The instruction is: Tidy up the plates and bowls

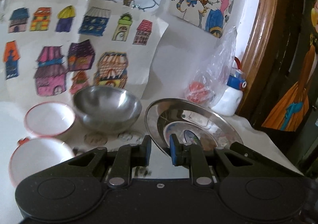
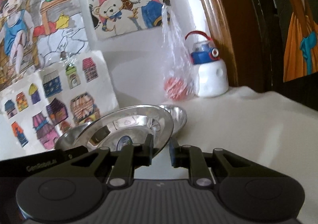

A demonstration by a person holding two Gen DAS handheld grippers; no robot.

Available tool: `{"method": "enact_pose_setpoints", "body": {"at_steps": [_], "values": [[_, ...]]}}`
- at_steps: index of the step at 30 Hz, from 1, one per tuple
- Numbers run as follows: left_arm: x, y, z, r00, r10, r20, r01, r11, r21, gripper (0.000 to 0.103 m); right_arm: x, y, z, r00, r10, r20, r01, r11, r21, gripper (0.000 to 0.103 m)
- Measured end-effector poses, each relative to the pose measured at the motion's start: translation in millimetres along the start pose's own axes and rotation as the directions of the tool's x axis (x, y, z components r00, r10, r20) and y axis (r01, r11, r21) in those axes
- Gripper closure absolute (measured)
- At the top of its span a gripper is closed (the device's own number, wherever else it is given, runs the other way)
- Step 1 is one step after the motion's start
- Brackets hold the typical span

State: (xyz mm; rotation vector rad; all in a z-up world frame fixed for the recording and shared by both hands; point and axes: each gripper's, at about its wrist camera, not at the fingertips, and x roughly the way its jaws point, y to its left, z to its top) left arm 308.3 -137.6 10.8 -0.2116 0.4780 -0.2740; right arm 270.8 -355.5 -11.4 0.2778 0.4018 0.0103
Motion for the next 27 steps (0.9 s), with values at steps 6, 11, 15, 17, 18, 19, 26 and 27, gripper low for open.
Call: {"method": "enact_pose_setpoints", "body": {"at_steps": [6, 11, 15, 17, 18, 19, 26, 27], "values": [[43.5, -6.1, 19.0, 1.0, -0.002, -0.022, 0.002, 1.0, 0.0, 0.082, 31.6, -6.6, 10.3, 1.0, -0.017, 0.012, 0.017, 1.0, 0.0, 0.084], [70.9, -10.9, 25.7, 0.999, 0.012, -0.043, -0.011, 1.0, 0.012, 0.082, 54.7, -11.1, 10.4, 1.0, -0.023, 0.009, 0.023, 1.0, 0.009, 0.083], [86.4, -12.5, 27.9, 0.998, 0.024, -0.064, -0.023, 1.0, 0.021, 0.082, 66.4, -15.3, 9.2, 1.0, -0.023, -0.005, 0.023, 1.0, 0.019, 0.083], [92.6, -12.3, 28.2, 0.997, 0.031, -0.076, -0.03, 0.999, 0.019, 0.082, 71.4, -16.2, 8.2, 1.0, -0.025, -0.012, 0.025, 0.999, 0.021, 0.083], [95.3, -12.2, 28.2, 0.996, 0.034, -0.08, -0.033, 0.999, 0.018, 0.082, 72.8, -16.9, 7.4, 1.0, -0.026, -0.013, 0.026, 0.999, 0.019, 0.083], [97.0, -12.7, 27.8, 0.996, 0.038, -0.084, -0.037, 0.999, 0.021, 0.082, 74.6, -17.1, 6.7, 1.0, -0.026, -0.017, 0.026, 1.0, 0.015, 0.083], [104.4, -11.9, 28.1, 0.993, 0.067, -0.098, -0.066, 0.998, 0.017, 0.082, 80.6, -20.0, 6.5, 0.999, -0.007, -0.039, 0.009, 0.999, 0.033, 0.083], [104.8, -12.9, 28.0, 0.993, 0.071, -0.097, -0.069, 0.997, 0.024, 0.082, 81.3, -20.7, 6.5, 0.999, -0.006, -0.043, 0.008, 0.999, 0.038, 0.083]]}}
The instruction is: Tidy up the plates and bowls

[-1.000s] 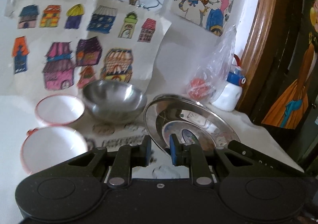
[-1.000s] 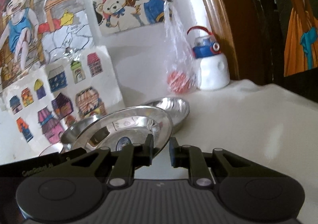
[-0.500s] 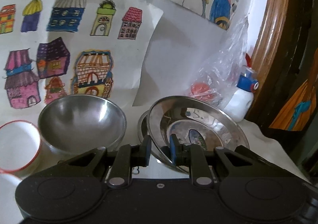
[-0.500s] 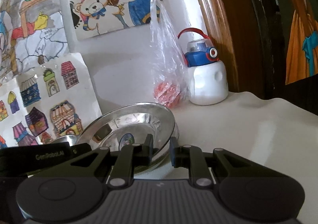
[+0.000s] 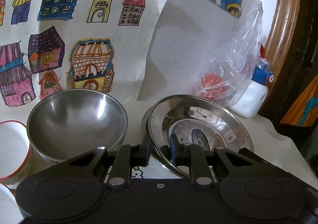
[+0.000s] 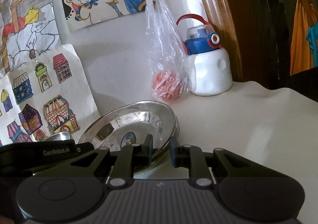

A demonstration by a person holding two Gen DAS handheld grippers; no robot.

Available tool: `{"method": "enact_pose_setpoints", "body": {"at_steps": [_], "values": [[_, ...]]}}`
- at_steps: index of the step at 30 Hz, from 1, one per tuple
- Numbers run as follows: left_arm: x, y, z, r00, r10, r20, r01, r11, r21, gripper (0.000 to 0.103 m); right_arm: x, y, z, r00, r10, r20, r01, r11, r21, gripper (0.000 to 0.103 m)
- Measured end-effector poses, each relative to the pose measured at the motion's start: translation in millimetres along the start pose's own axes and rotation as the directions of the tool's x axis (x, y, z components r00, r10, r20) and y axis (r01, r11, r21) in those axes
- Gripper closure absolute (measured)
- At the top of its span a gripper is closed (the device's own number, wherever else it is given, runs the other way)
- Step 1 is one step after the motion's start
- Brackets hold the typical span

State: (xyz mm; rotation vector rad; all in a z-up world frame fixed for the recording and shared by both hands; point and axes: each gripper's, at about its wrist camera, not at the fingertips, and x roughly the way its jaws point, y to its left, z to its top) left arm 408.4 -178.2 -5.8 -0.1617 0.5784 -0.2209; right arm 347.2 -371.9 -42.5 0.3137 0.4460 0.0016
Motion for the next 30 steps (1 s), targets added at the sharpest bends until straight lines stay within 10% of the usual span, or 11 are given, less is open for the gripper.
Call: {"method": "enact_pose_setpoints", "body": {"at_steps": [30], "values": [[6.1, -4.7, -2.3, 0.997, 0.082, -0.002, -0.082, 0.994, 0.075, 0.069, -0.3, -0.7, 1.0, 1.0, 0.013, 0.008, -0.013, 1.0, 0.003, 0.071]]}}
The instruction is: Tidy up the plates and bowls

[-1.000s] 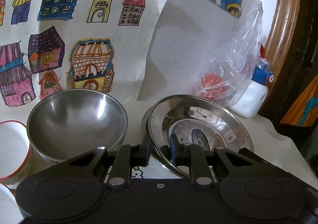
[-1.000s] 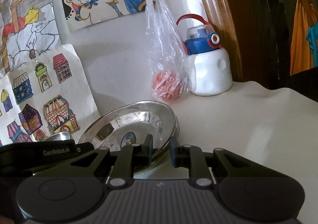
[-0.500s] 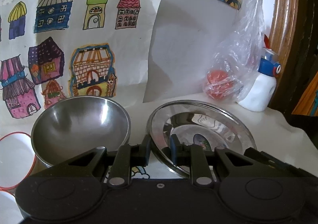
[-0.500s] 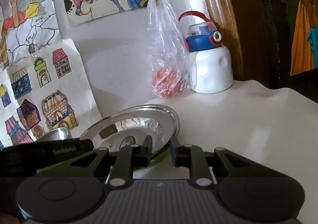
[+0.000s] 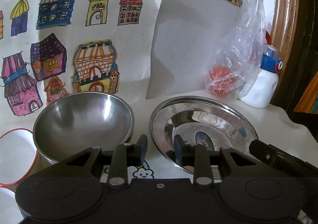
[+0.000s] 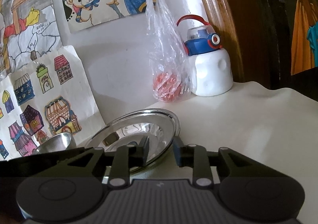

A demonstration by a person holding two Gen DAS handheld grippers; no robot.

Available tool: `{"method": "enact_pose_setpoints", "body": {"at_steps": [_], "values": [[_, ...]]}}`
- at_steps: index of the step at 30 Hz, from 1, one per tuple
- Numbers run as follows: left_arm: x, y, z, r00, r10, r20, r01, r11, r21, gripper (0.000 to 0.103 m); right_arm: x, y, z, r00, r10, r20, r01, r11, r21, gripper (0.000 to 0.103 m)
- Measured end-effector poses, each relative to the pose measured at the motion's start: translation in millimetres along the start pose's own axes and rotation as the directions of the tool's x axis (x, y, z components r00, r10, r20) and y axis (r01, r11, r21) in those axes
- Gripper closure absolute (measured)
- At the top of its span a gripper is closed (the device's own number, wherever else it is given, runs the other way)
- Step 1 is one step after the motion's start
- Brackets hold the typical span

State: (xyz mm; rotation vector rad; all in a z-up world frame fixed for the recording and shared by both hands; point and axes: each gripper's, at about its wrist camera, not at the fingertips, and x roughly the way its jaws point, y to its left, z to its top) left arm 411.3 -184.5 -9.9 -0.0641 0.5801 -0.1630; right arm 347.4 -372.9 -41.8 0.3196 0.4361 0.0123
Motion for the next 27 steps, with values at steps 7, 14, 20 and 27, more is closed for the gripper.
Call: {"method": "enact_pose_setpoints", "body": {"at_steps": [7, 14, 20, 27], "values": [[-11.2, 2.0, 2.0, 1.0, -0.011, 0.025, 0.011, 1.0, -0.01, 0.055, -8.6, -2.4, -0.4, 0.999, -0.008, 0.042, 0.008, 1.0, 0.009, 0.055], [-34.7, 5.1, 3.7, 0.998, -0.023, 0.064, 0.024, 1.0, -0.014, 0.039, -28.5, -6.1, 5.3, 0.995, -0.024, 0.098, 0.021, 0.999, 0.033, 0.028], [-64.0, 16.3, 11.1, 0.994, -0.017, 0.111, 0.024, 0.998, -0.058, 0.023, -54.1, -8.1, 10.6, 0.991, -0.001, 0.134, -0.009, 0.997, 0.077, 0.009], [-107.0, 33.5, 15.8, 0.985, -0.016, 0.172, 0.029, 0.997, -0.069, 0.003, -95.4, 11.2, 15.7, 0.98, 0.025, 0.2, -0.039, 0.997, 0.064, 0.0]]}}
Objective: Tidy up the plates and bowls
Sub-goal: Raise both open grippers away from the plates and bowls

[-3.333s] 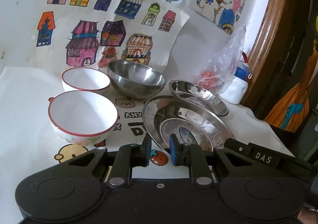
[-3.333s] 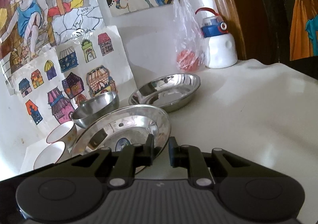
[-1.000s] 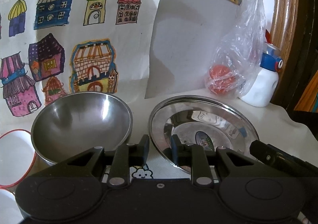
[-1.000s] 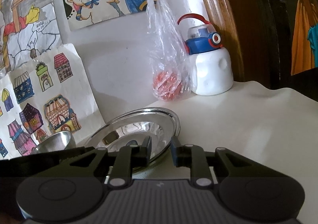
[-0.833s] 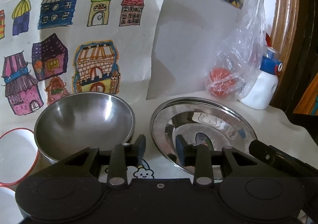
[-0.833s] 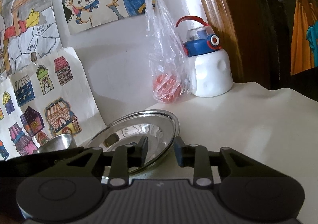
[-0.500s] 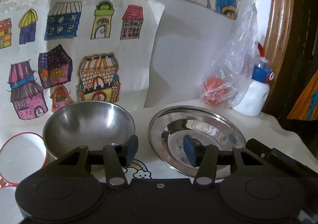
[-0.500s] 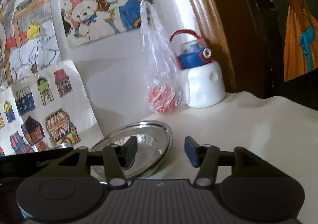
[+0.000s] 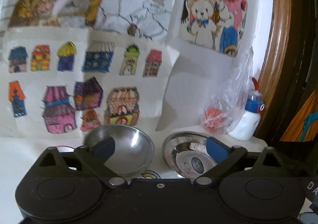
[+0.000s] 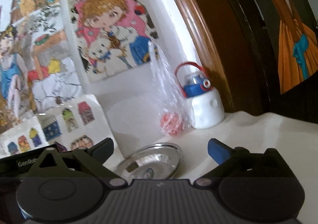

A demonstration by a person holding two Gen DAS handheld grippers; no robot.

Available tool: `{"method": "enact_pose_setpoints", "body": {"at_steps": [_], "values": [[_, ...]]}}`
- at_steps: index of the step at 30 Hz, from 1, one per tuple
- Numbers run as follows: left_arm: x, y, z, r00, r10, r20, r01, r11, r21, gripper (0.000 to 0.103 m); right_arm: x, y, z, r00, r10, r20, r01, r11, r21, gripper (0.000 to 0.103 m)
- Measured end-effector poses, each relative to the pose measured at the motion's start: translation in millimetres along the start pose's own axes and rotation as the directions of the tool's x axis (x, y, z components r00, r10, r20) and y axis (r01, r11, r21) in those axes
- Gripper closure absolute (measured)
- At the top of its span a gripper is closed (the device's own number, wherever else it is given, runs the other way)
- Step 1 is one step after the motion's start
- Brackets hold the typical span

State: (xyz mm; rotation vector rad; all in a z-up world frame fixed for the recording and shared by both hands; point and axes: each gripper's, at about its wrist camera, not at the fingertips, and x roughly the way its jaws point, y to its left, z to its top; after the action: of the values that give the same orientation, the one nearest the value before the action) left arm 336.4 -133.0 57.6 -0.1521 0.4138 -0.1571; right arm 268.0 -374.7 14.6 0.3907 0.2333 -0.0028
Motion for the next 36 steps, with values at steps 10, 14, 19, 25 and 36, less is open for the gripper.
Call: {"method": "enact_pose_setpoints", "body": {"at_steps": [10, 14, 19, 25, 36], "values": [[-73.6, 42.8, 11.0, 0.997, 0.005, 0.083, -0.002, 0.999, -0.034, 0.001, -58.1, 39.2, 4.7, 0.996, 0.042, 0.072, -0.041, 0.999, -0.014, 0.0], [-99.6, 64.6, 7.1, 0.994, 0.014, 0.109, -0.011, 1.0, -0.027, 0.001, -82.8, 57.2, -0.6, 0.994, 0.057, 0.095, -0.053, 0.998, -0.039, 0.0], [-120.8, 96.0, -4.2, 0.993, 0.032, 0.11, -0.033, 0.999, 0.01, 0.001, -105.2, 76.1, -13.5, 0.992, 0.06, 0.109, -0.052, 0.996, -0.073, 0.0], [-130.0, 131.4, -23.3, 0.996, 0.035, 0.079, -0.041, 0.997, 0.07, 0.001, -112.3, 95.4, -37.2, 0.998, 0.057, 0.017, -0.056, 0.994, -0.093, 0.0], [-123.5, 186.2, -41.9, 0.998, 0.069, -0.006, -0.068, 0.988, 0.139, 0.001, -97.6, 137.2, -73.6, 0.986, 0.064, -0.155, -0.083, 0.989, -0.123, 0.0]]}}
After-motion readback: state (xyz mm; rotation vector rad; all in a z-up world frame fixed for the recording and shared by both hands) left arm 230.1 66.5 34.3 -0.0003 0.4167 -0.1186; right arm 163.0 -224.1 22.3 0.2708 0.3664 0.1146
